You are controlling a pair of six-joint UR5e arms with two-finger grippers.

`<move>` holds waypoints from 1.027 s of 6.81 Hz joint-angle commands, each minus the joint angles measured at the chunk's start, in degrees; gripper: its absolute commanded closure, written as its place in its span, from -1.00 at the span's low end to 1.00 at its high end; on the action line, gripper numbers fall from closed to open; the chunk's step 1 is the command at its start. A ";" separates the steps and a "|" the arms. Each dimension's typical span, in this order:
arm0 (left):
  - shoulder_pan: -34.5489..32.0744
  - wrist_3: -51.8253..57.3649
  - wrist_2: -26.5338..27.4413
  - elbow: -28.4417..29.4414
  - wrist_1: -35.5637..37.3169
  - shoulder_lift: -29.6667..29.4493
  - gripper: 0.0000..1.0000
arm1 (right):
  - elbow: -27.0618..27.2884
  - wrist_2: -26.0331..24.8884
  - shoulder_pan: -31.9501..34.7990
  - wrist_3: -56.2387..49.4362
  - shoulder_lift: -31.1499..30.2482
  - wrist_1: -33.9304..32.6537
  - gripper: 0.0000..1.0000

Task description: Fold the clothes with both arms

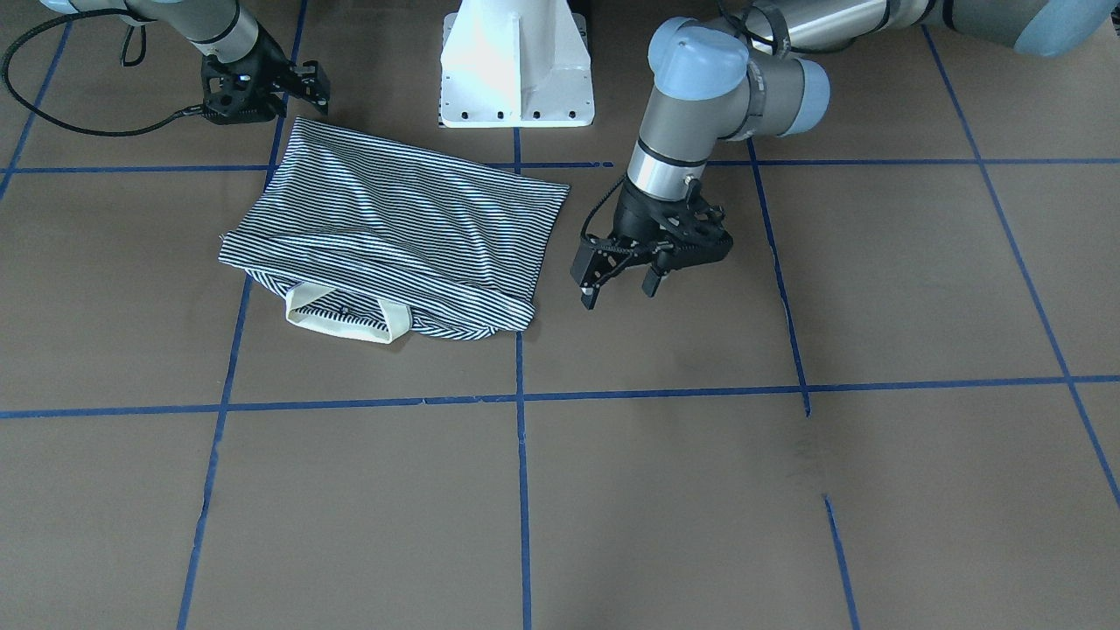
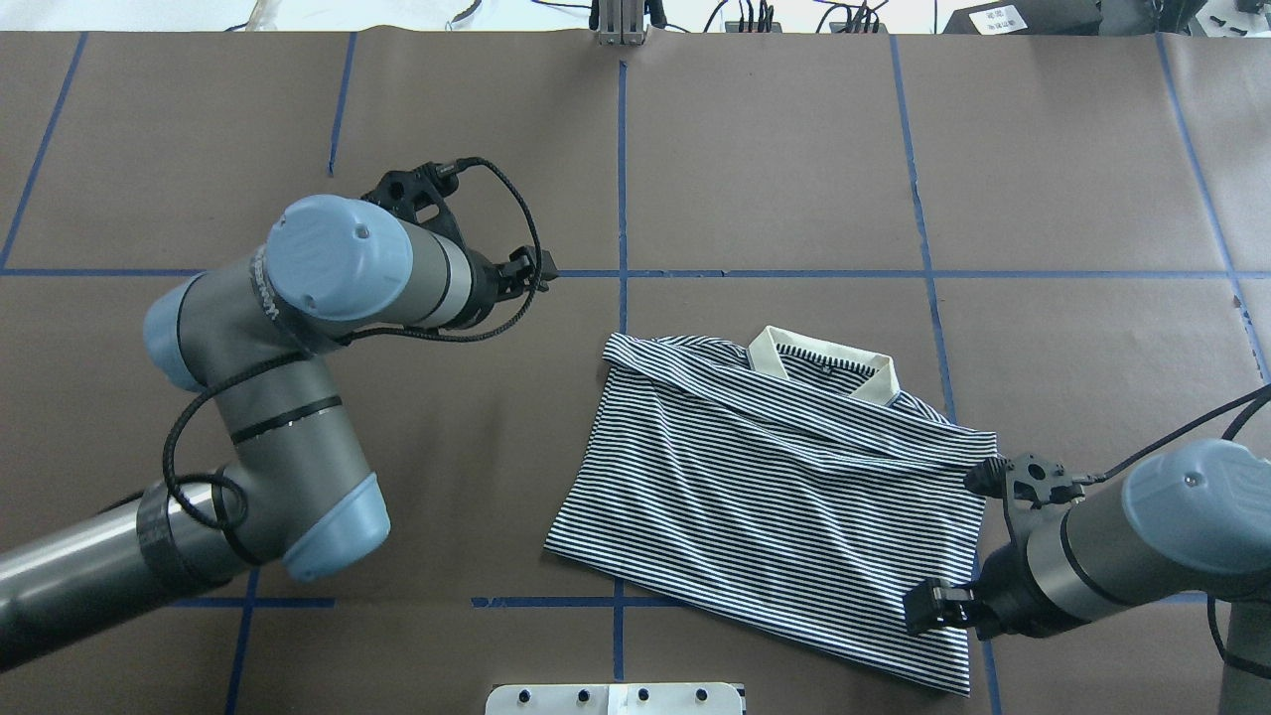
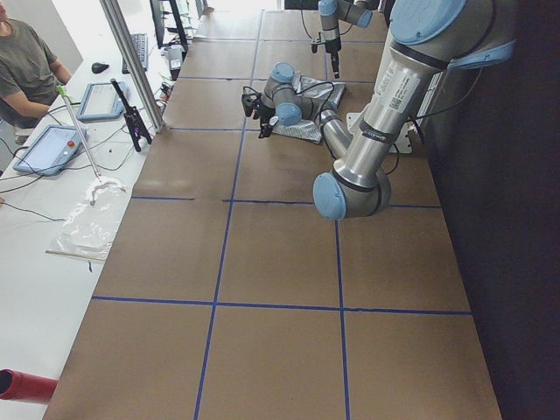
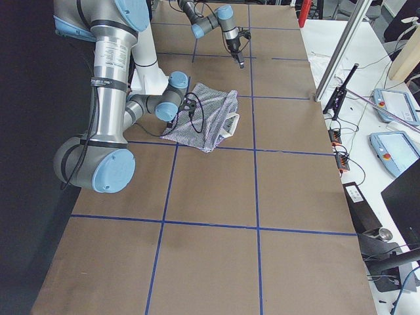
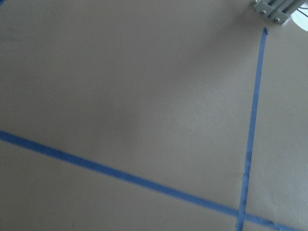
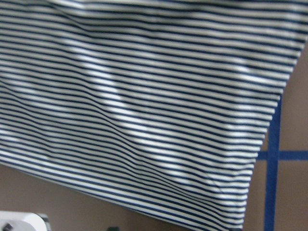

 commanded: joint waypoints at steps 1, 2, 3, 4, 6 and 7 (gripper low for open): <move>11.25 -16.67 0.33 -4.63 5.89 1.31 -0.95 | -0.59 -0.07 8.44 -0.52 4.48 -0.07 -1.00; 15.65 -23.02 1.90 -4.29 6.25 1.48 -0.86 | -1.29 -0.16 11.00 -0.52 7.62 -0.16 -1.00; 17.79 -24.74 3.40 -3.59 8.61 0.70 -0.85 | -2.42 -0.33 11.81 -0.52 9.22 -0.25 -1.00; 17.90 -24.85 3.67 -2.80 8.63 0.78 -0.83 | -2.44 -0.34 11.90 -0.52 9.32 -0.25 -1.00; 17.90 -24.85 4.72 -2.18 8.54 0.70 -0.79 | -2.52 -0.34 11.90 -0.52 9.32 -0.25 -1.00; 17.90 -24.85 5.43 -0.52 8.45 -0.44 -0.78 | -2.61 -0.34 11.99 -0.52 9.24 -0.25 -1.00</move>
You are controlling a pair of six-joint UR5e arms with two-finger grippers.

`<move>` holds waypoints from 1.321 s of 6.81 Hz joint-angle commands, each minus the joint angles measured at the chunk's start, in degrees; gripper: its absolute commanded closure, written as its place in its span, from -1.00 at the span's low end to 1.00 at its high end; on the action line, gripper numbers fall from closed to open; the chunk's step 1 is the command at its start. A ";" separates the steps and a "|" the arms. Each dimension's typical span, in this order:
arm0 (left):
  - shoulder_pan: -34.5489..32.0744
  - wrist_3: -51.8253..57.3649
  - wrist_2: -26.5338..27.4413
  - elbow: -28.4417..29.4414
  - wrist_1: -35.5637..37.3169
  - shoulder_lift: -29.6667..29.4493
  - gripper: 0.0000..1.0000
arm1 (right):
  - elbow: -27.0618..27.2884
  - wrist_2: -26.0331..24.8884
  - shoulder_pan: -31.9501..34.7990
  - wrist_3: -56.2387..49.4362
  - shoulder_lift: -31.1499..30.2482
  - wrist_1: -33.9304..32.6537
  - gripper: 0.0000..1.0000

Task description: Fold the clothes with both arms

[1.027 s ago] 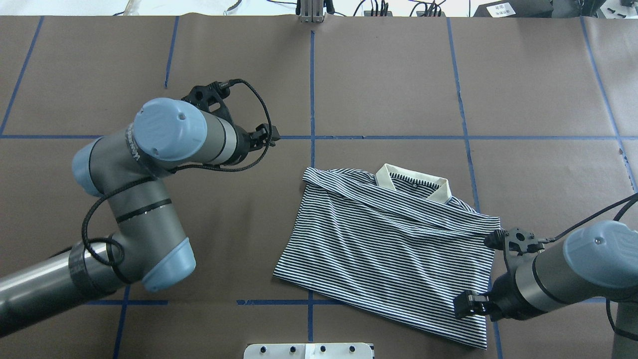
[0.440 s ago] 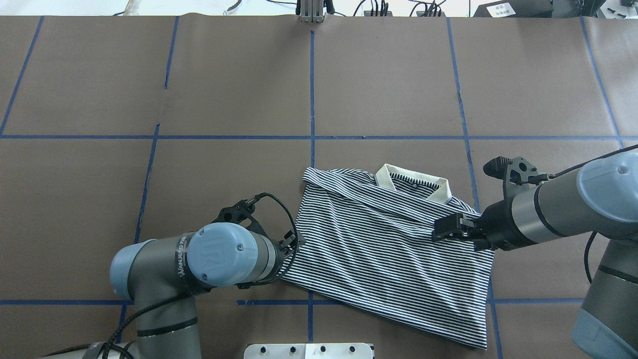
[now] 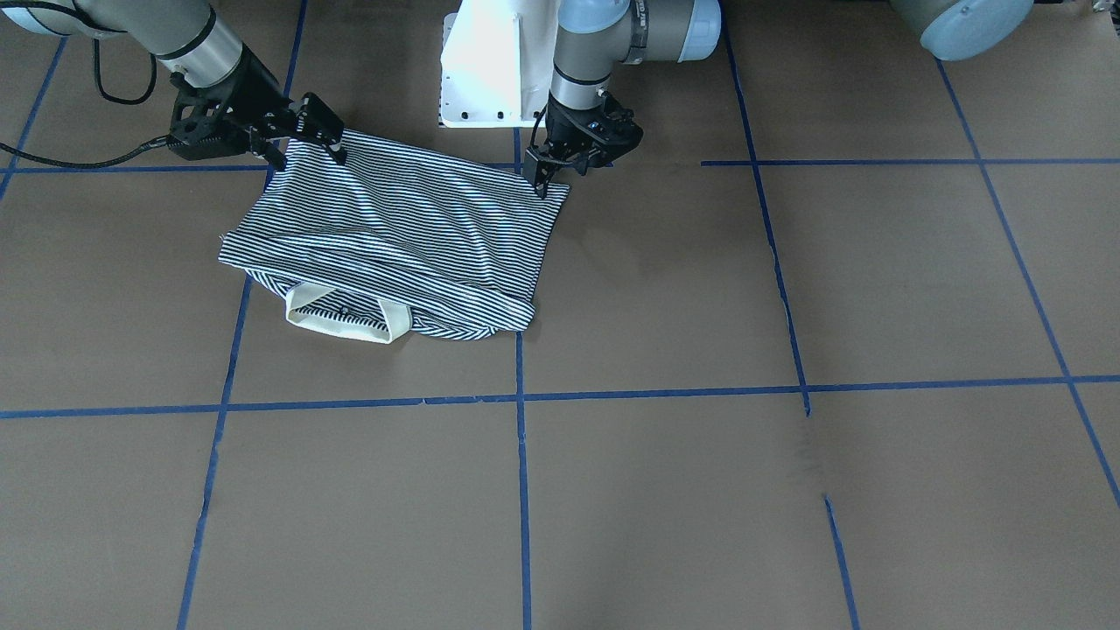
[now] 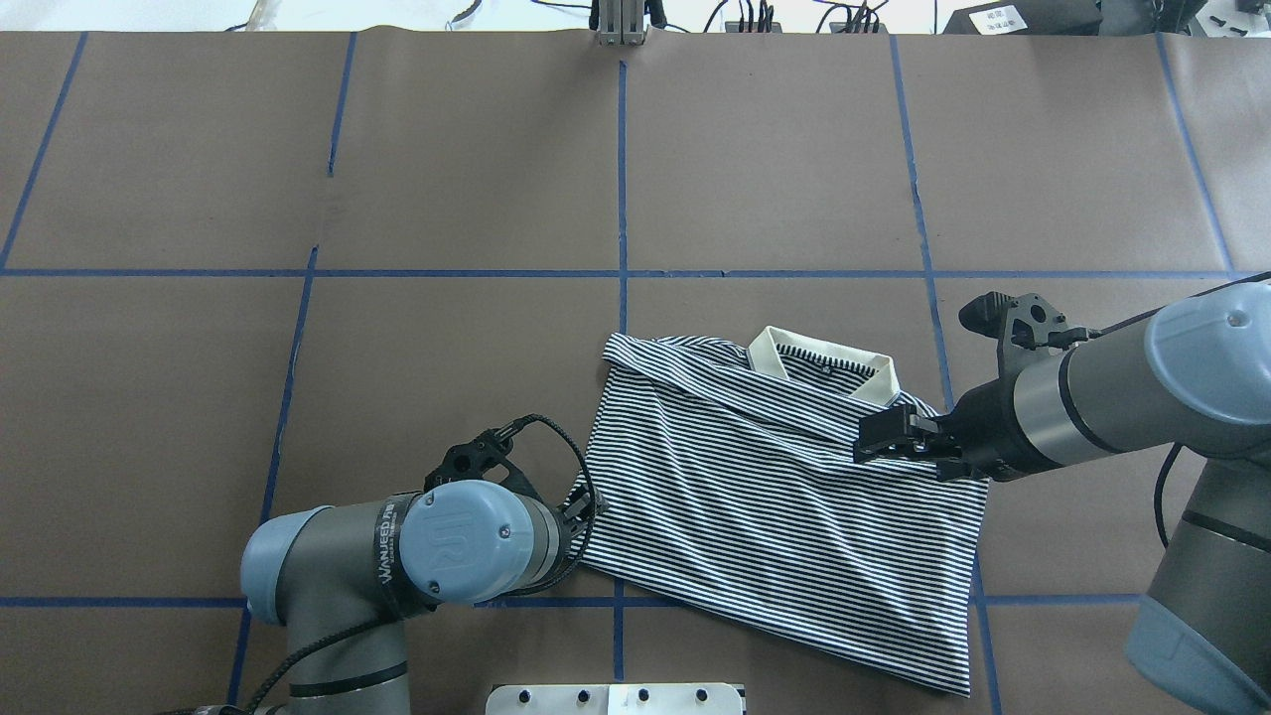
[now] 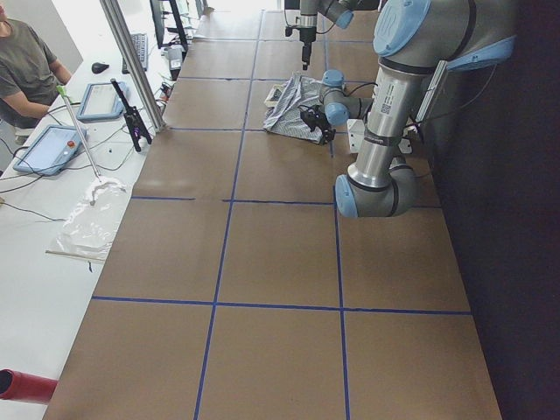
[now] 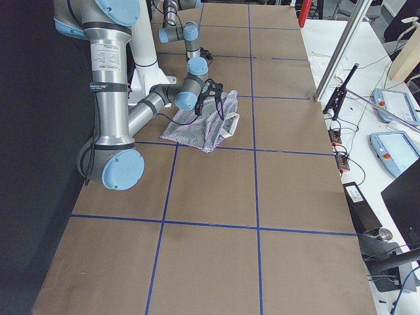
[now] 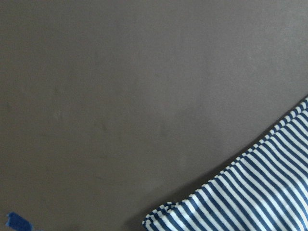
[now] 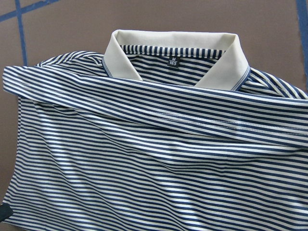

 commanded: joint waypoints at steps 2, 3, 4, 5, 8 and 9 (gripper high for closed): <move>0.05 -0.14 0.87 2.32 -0.42 -1.16 -0.72 | -0.28 0.00 0.18 0.00 -0.03 0.00 -1.00; 0.05 -0.92 0.87 2.41 -0.42 -1.34 -0.29 | -0.28 0.00 0.18 0.00 -0.21 0.00 -1.00; 0.05 -0.67 0.96 2.24 -0.34 -1.25 0.68 | -0.20 0.00 0.18 0.00 -0.21 0.00 -1.00; 0.05 -0.06 1.22 2.15 -0.34 -1.25 1.00 | -0.28 0.00 0.18 0.00 -0.21 0.00 -1.00; -1.96 5.05 0.87 0.66 0.10 -1.25 1.00 | -0.28 0.09 0.70 0.00 -0.12 0.00 -1.00; -5.11 9.14 0.96 1.18 0.19 -1.16 1.00 | -0.28 0.17 0.97 0.00 -0.12 0.00 -1.00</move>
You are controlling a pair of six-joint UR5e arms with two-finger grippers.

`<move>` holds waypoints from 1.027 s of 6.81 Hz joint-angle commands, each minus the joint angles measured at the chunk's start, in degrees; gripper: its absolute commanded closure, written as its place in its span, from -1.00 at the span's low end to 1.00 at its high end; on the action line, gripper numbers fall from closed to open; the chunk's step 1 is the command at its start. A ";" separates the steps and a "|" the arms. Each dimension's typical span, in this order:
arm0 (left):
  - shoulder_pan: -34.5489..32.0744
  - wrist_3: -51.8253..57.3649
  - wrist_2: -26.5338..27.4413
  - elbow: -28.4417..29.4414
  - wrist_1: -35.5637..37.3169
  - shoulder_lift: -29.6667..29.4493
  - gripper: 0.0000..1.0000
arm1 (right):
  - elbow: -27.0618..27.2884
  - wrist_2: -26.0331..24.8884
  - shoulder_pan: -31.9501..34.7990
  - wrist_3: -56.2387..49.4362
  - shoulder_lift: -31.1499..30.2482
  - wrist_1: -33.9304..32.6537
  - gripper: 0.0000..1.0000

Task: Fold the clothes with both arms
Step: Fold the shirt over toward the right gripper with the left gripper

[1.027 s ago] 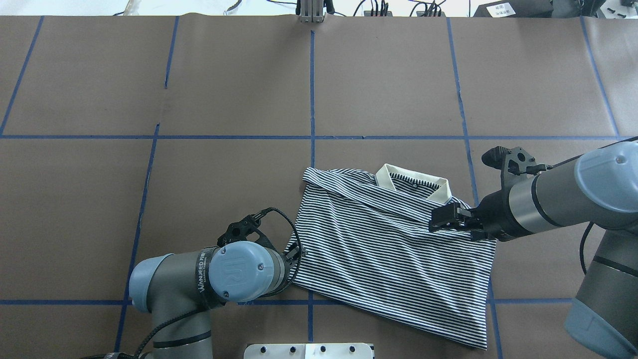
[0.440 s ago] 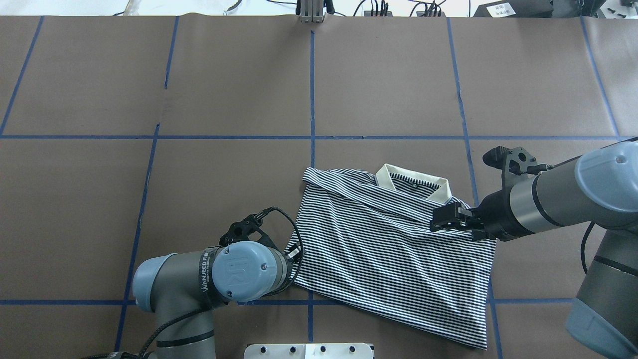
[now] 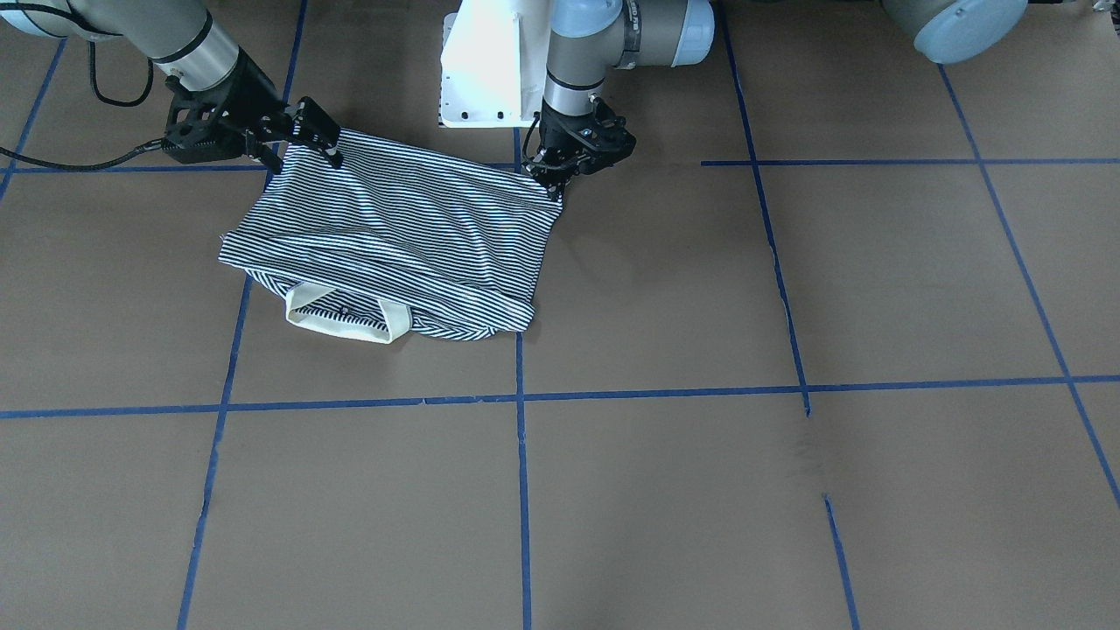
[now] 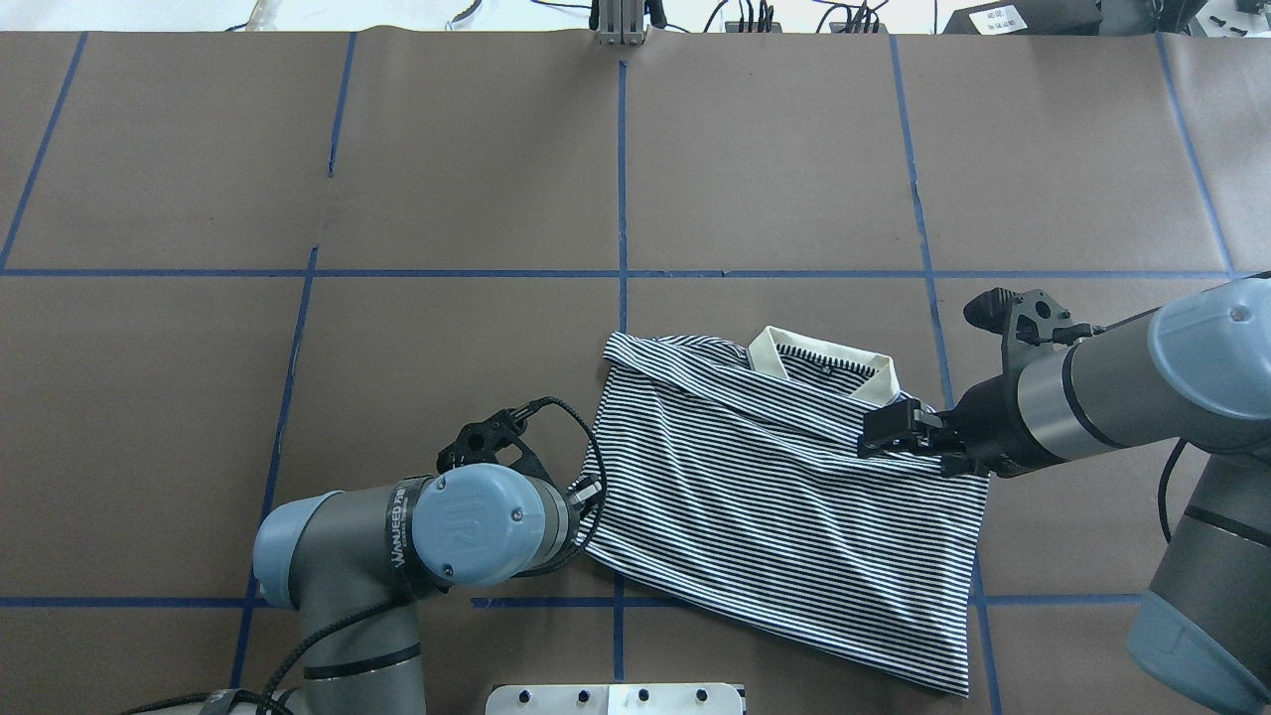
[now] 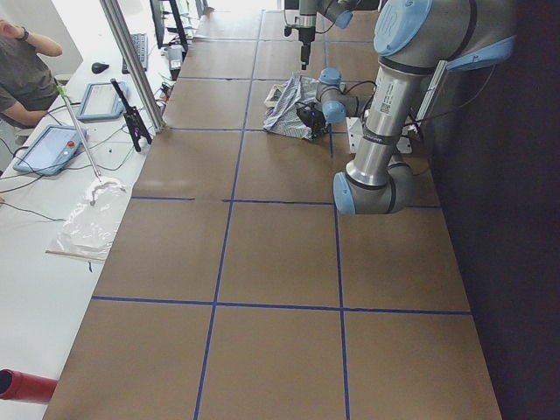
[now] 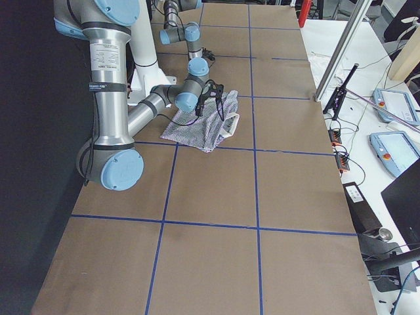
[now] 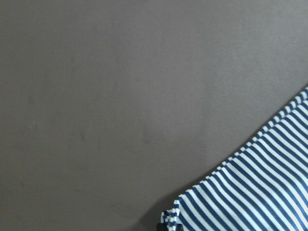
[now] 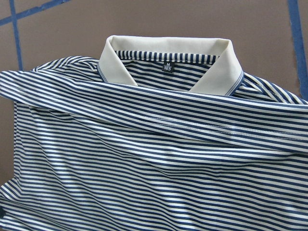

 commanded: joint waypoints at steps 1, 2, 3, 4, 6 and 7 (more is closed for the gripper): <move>-6.94 7.80 0.13 1.91 -0.15 0.17 1.00 | 0.09 0.07 0.20 0.00 0.18 0.00 -1.00; -10.37 11.41 0.22 5.32 -0.50 0.08 1.00 | 0.35 -0.02 0.20 0.00 0.27 0.00 -1.00; -14.41 15.36 0.22 7.53 -2.77 0.00 1.00 | 0.35 -0.02 0.20 0.00 0.27 0.00 -1.00; -17.32 17.58 0.22 13.29 -9.32 -1.22 1.00 | 0.35 -0.02 0.46 0.00 0.27 0.00 -1.00; -22.95 23.54 0.22 28.03 -14.37 -12.25 1.00 | 0.17 -0.11 0.46 0.00 0.45 0.09 -1.00; -24.45 25.75 0.22 33.86 -19.44 -15.79 1.00 | -0.17 -0.11 0.46 0.00 1.58 -0.09 -1.00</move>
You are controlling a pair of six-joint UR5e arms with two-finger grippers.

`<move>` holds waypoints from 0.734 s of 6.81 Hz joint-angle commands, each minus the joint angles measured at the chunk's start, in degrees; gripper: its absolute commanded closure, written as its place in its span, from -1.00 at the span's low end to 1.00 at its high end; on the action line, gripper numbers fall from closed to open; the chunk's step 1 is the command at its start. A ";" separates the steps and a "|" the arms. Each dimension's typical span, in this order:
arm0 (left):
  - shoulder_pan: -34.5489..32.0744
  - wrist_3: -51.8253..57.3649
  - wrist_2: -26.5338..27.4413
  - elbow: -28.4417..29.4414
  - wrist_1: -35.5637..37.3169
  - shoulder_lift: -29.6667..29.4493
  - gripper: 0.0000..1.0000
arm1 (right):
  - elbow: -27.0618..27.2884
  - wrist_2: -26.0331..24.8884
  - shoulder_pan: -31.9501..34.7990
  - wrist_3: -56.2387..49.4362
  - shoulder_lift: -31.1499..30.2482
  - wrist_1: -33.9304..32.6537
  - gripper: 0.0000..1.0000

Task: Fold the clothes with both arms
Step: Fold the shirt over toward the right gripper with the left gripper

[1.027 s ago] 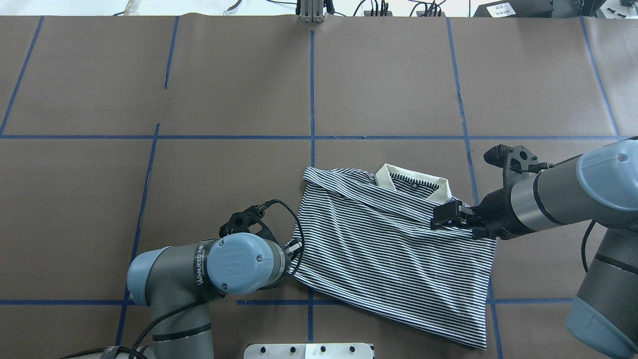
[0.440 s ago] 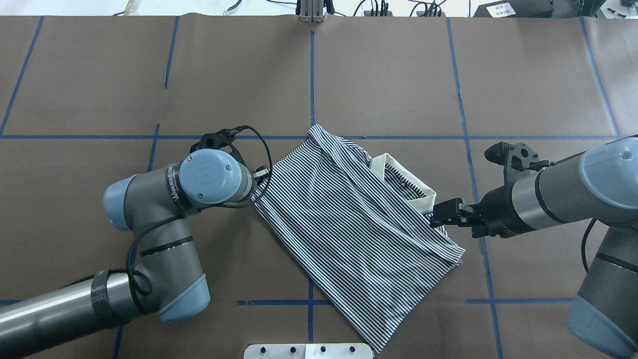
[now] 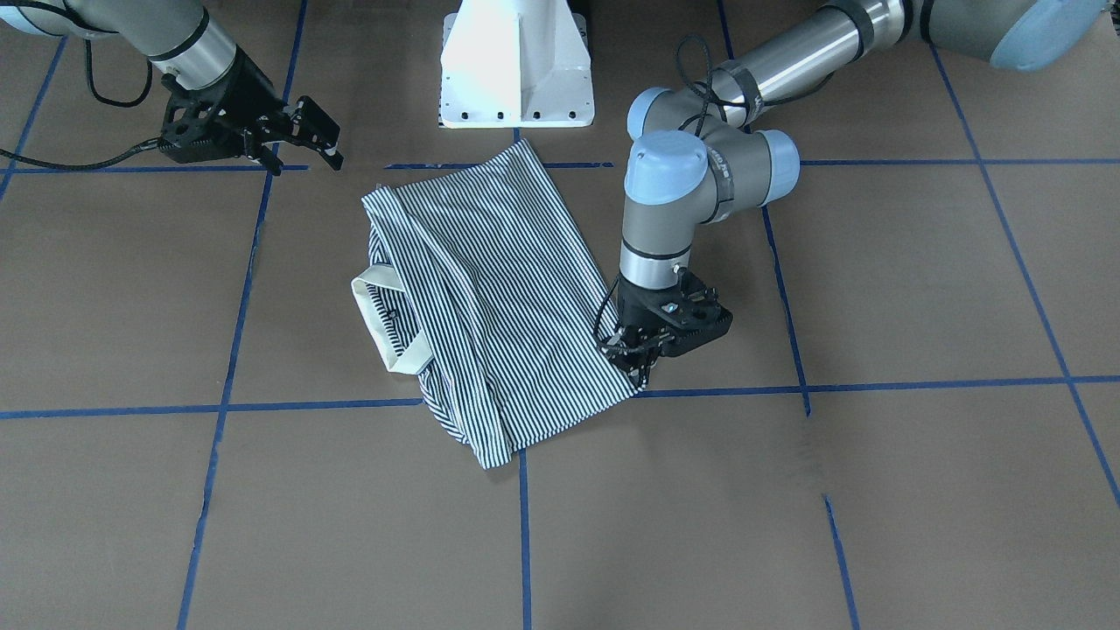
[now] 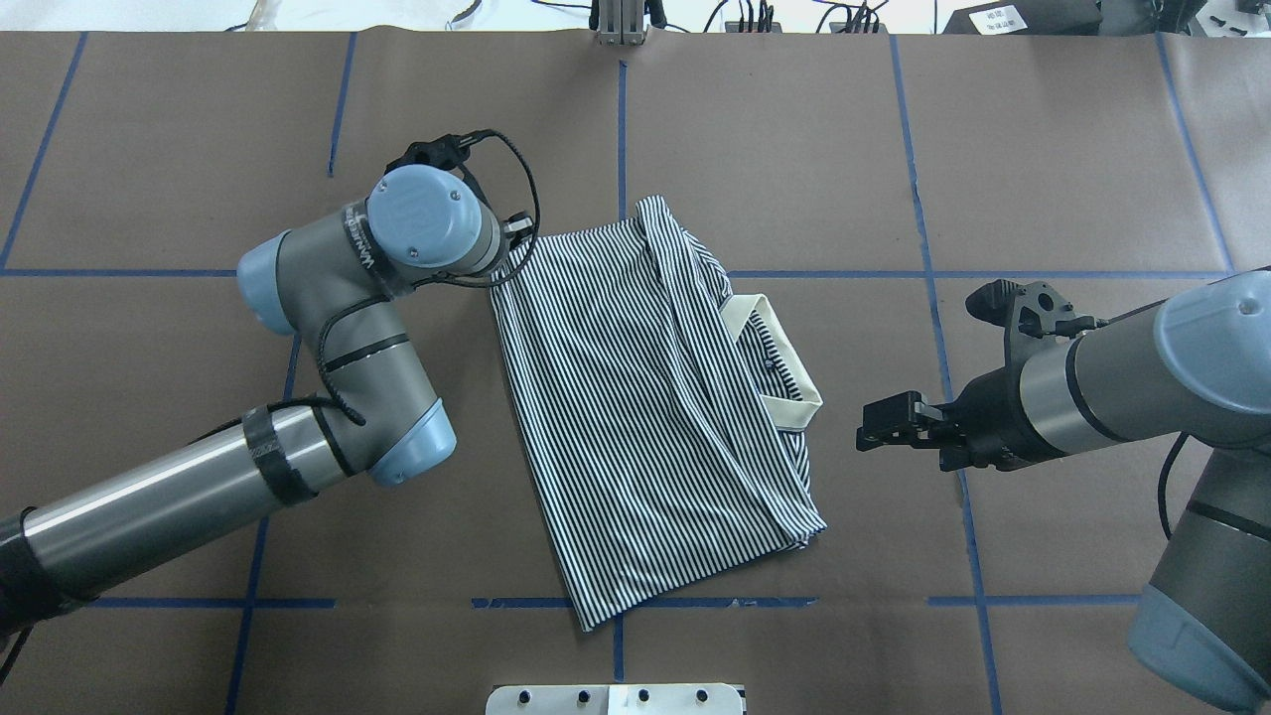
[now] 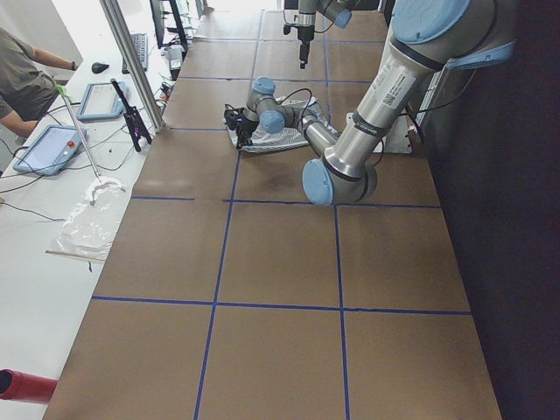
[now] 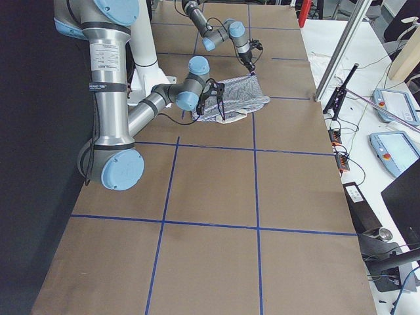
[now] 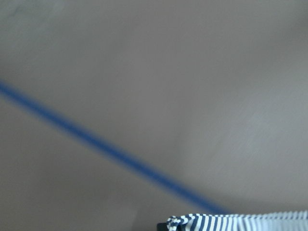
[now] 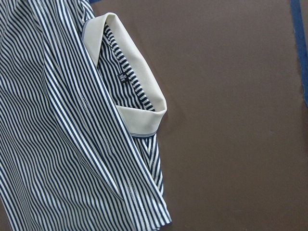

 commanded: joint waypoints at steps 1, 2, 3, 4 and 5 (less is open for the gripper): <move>-2.40 3.99 0.09 13.24 -10.85 -7.24 1.00 | -0.97 -0.01 0.01 0.00 1.66 -0.10 -1.00; -2.40 6.35 3.22 18.52 -16.30 -8.92 1.00 | -1.15 -0.01 -0.16 0.00 1.93 -0.10 -1.00; -2.49 7.60 4.82 21.10 -17.66 -9.37 1.00 | -1.32 -0.01 -0.34 0.00 2.54 -0.10 -1.00; -2.49 9.26 4.92 21.21 -17.94 -9.28 -0.36 | -2.37 -0.62 -0.42 0.00 4.28 -0.28 -1.00; -2.49 13.19 4.92 21.12 -18.03 -9.37 -0.99 | -2.73 -3.58 -1.03 -0.09 4.74 -0.63 -1.00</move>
